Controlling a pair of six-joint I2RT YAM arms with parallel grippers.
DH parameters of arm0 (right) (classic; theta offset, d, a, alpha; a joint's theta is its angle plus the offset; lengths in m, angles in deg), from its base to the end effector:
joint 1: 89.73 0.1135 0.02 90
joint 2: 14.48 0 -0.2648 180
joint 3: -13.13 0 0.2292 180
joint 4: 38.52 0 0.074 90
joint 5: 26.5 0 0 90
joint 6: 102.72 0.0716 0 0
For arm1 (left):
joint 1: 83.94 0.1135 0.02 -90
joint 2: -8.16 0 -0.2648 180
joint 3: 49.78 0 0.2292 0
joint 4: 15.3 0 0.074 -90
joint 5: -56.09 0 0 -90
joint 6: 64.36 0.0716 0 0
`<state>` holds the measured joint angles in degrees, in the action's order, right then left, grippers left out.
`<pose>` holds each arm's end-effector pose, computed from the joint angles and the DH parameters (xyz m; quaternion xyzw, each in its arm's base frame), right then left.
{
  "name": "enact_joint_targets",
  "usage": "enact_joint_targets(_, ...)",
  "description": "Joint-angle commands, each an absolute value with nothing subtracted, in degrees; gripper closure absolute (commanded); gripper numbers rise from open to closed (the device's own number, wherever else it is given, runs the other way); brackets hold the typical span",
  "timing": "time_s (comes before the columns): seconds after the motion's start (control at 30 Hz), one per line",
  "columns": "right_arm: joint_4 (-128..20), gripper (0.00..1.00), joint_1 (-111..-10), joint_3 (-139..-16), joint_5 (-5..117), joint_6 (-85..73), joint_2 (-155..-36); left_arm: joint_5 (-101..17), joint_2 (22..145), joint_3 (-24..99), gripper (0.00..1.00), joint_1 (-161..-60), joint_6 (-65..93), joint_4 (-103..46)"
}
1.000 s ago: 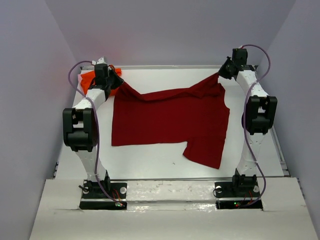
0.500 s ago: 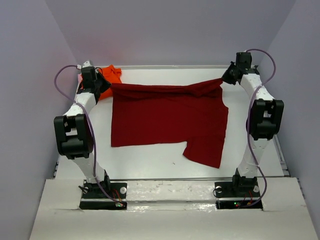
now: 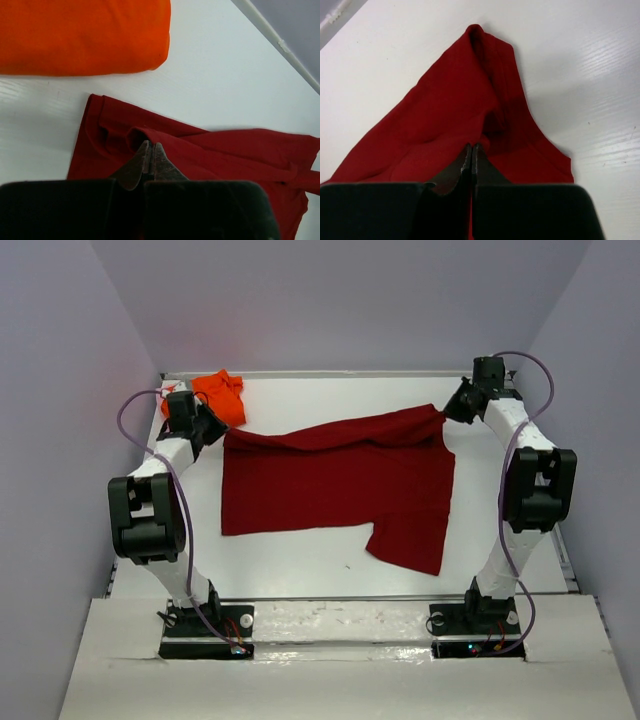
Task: Fold and stack the t-shirts
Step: Fold the flattened tshirt in 1/3 of the way
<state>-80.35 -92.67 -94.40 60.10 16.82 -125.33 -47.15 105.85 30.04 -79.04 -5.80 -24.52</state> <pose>0.4453 -0.0186 0.2446 0.2475 0.8903 0.1144 0.3648 0.4014 0.0180 0.2401 -0.2071 0.8239 -0.2147 0.4819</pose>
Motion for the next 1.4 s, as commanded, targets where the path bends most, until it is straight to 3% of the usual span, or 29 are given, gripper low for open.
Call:
enact_joint_targets(0.0,-78.65,1.0,-92.89,-94.24,61.39,15.75,-121.36,-51.31,104.92,30.69,1.0,-78.93,-7.41,-20.72)
enact_joint_targets(0.7,-77.07,1.0,-92.89,-110.58,51.46,17.34,-135.5,-53.42,124.61,55.73,1.0,-80.16,-7.93,-15.45)
enact_joint_targets(1.2,-75.14,1.0,-92.89,-113.14,47.16,16.1,-140.43,-52.72,127.16,62.51,1.0,-80.95,-6.97,-10.87)
enact_joint_targets(1.37,-74.96,1.0,-92.89,-111.82,46.01,16.72,-139.91,-52.46,125.06,57.78,1.0,-81.04,-7.05,-10.62)
